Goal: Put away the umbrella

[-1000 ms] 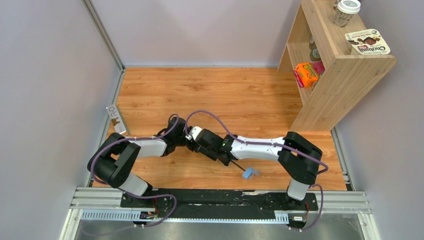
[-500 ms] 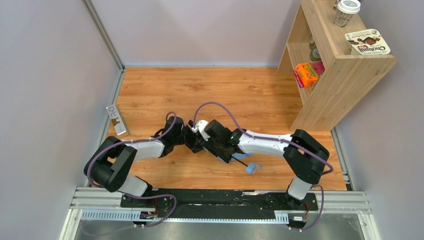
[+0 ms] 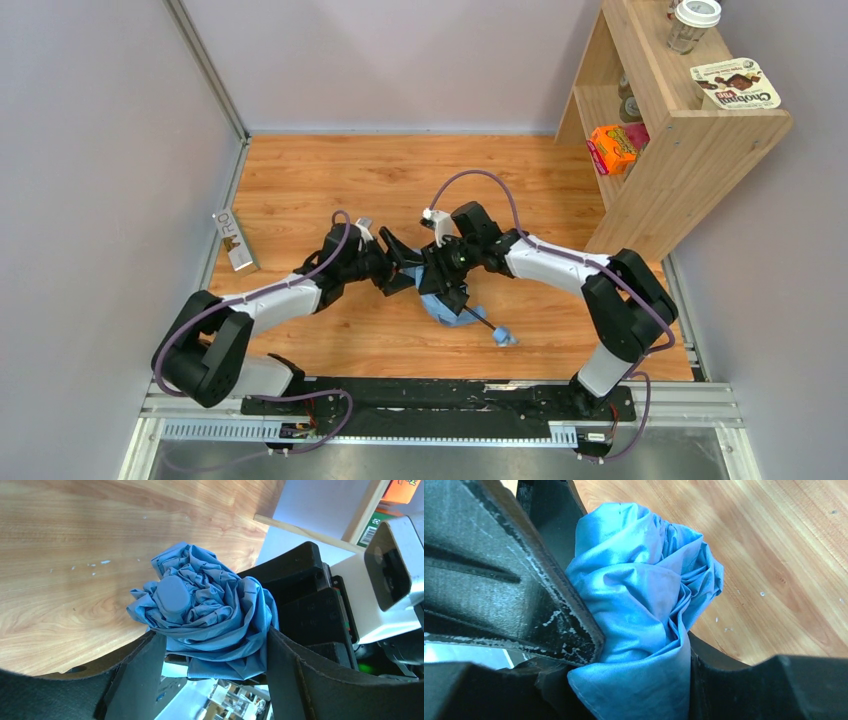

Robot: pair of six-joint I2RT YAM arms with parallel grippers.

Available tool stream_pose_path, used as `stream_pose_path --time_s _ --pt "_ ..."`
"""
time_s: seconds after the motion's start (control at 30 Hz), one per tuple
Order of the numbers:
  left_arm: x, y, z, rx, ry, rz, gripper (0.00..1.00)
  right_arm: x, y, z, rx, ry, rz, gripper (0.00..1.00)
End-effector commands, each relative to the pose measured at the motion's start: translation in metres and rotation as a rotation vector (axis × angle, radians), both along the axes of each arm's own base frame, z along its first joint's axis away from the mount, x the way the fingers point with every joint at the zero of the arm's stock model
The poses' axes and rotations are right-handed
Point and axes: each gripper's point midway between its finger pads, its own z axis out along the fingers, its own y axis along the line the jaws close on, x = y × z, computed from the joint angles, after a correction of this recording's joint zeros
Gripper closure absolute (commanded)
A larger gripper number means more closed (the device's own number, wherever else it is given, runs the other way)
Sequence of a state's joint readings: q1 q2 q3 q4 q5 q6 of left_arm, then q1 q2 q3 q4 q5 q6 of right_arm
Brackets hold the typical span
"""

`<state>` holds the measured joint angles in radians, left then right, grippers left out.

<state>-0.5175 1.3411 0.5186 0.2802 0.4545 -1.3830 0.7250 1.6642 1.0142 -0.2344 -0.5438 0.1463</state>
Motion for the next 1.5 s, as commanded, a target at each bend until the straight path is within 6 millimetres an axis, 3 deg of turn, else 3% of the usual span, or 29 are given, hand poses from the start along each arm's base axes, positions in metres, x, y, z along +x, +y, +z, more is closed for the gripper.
stream_pose_path --time_s 0.0,0.2,0.47,0.57,0.67,0.7,0.73,0.8,0.83,0.87,0.9,0.97,1.0,1.03,1.07,1.1,1.13,1.2,1.23,1.27,1.47 --pt "0.003 -0.004 -0.002 0.052 0.003 -0.024 0.24 -0.008 0.035 0.091 0.311 -0.021 0.105 1.0" --pt "0.009 -0.011 -0.003 0.059 0.018 -0.033 0.23 -0.028 0.046 0.11 0.38 -0.002 0.207 1.0" --pt "0.012 -0.021 -0.009 0.029 0.042 -0.07 0.24 -0.059 0.039 0.126 0.449 0.007 0.369 1.0" --pt "0.017 -0.025 -0.007 0.011 0.024 -0.079 0.39 -0.064 0.037 0.122 0.418 -0.001 0.404 1.0" --pt "0.019 -0.026 -0.003 -0.006 0.005 -0.069 0.7 -0.068 0.035 0.121 0.418 0.007 0.417 1.0" --pt "0.018 -0.025 -0.004 -0.006 0.008 -0.064 0.73 -0.069 0.035 0.12 0.417 0.011 0.419 1.0" --pt "0.018 -0.025 -0.002 -0.01 0.002 -0.063 0.85 -0.07 0.035 0.12 0.418 0.014 0.422 1.0" --pt "0.019 -0.023 -0.003 -0.011 0.004 -0.044 0.98 -0.068 0.036 0.115 0.394 0.013 0.401 1.0" --pt "0.018 -0.022 -0.003 -0.016 0.013 -0.037 0.99 -0.065 0.036 0.111 0.375 0.005 0.389 1.0" --pt "0.016 -0.021 -0.005 -0.009 0.027 -0.031 1.0 -0.065 0.037 0.11 0.362 -0.002 0.379 0.94" --pt "0.016 -0.019 -0.008 -0.003 0.044 -0.015 1.0 -0.063 0.039 0.109 0.349 -0.008 0.361 0.78" --pt "0.015 -0.017 -0.013 0.014 0.078 -0.006 1.0 -0.068 0.042 0.102 0.281 -0.048 0.351 0.73" --pt "0.013 -0.017 -0.017 0.025 0.087 -0.013 1.0 -0.071 0.043 0.098 0.247 -0.08 0.363 0.77" --pt "0.011 -0.017 -0.019 0.024 0.096 -0.023 1.0 -0.07 0.042 0.097 0.233 -0.084 0.352 0.93" --pt "0.012 -0.017 -0.021 0.021 0.1 -0.024 1.0 -0.066 0.041 0.096 0.224 -0.093 0.333 1.0" --pt "0.009 -0.017 -0.024 0.019 0.106 -0.032 1.0 -0.065 0.04 0.093 0.212 -0.1 0.315 1.0" --pt "0.01 -0.018 -0.022 0.0 0.081 -0.034 0.96 -0.063 0.038 0.09 0.205 -0.098 0.308 1.0" --pt "0.007 -0.017 -0.02 -0.011 0.043 -0.04 0.66 -0.06 0.036 0.091 0.229 -0.071 0.293 1.0" --pt "0.009 -0.015 -0.012 -0.021 0.004 -0.026 0.34 -0.06 0.035 0.092 0.243 -0.06 0.29 1.0" --pt "0.007 -0.011 -0.013 -0.02 -0.022 -0.018 0.23 -0.062 0.035 0.094 0.26 -0.056 0.295 1.0" --pt "0.008 -0.001 -0.004 0.009 -0.06 0.031 0.22 -0.073 0.04 0.117 0.361 -0.045 0.346 1.0"
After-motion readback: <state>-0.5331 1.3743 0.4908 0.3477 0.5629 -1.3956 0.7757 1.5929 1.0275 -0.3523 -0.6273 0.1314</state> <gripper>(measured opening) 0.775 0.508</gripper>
